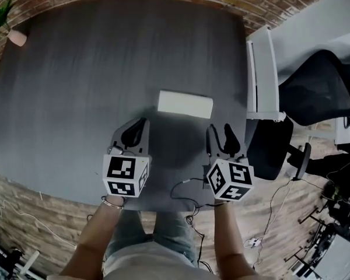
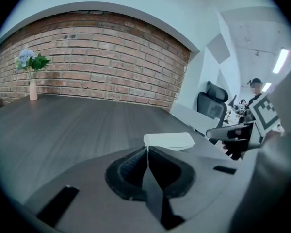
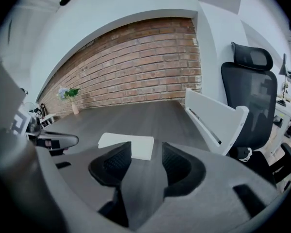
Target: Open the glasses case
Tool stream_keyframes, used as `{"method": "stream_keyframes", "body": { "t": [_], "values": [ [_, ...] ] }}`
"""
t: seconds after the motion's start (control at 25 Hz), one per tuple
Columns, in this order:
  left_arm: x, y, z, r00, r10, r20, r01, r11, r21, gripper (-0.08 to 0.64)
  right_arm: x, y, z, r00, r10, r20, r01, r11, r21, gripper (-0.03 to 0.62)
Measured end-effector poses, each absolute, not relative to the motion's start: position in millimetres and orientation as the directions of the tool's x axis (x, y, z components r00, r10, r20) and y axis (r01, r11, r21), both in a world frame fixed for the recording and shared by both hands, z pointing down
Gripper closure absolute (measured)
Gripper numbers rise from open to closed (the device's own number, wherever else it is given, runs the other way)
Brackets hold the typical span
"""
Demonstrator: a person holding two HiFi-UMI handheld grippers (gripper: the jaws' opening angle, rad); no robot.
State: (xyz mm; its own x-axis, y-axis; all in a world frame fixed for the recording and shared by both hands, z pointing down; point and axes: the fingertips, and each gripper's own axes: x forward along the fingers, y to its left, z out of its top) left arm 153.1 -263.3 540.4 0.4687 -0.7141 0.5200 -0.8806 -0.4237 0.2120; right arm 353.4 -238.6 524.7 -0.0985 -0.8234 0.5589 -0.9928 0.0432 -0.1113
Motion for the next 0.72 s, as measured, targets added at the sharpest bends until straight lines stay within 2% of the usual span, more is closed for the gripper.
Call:
{"method": "stream_keyframes", "body": {
  "t": [0.28,0.72],
  "values": [
    [180,-267,570,0.465,-0.632,0.62,-0.874,-0.44,0.207,0.549,352,-253,541,-0.138,-0.81,0.57,-0.99,0.106,-0.089,0.39],
    [197,-276,589,0.428,-0.585,0.689,-0.874,-0.463,0.149,0.549,351,-263,558,-0.197,-0.783,0.59,-0.979,0.192,-0.073,0.374]
  ]
}}
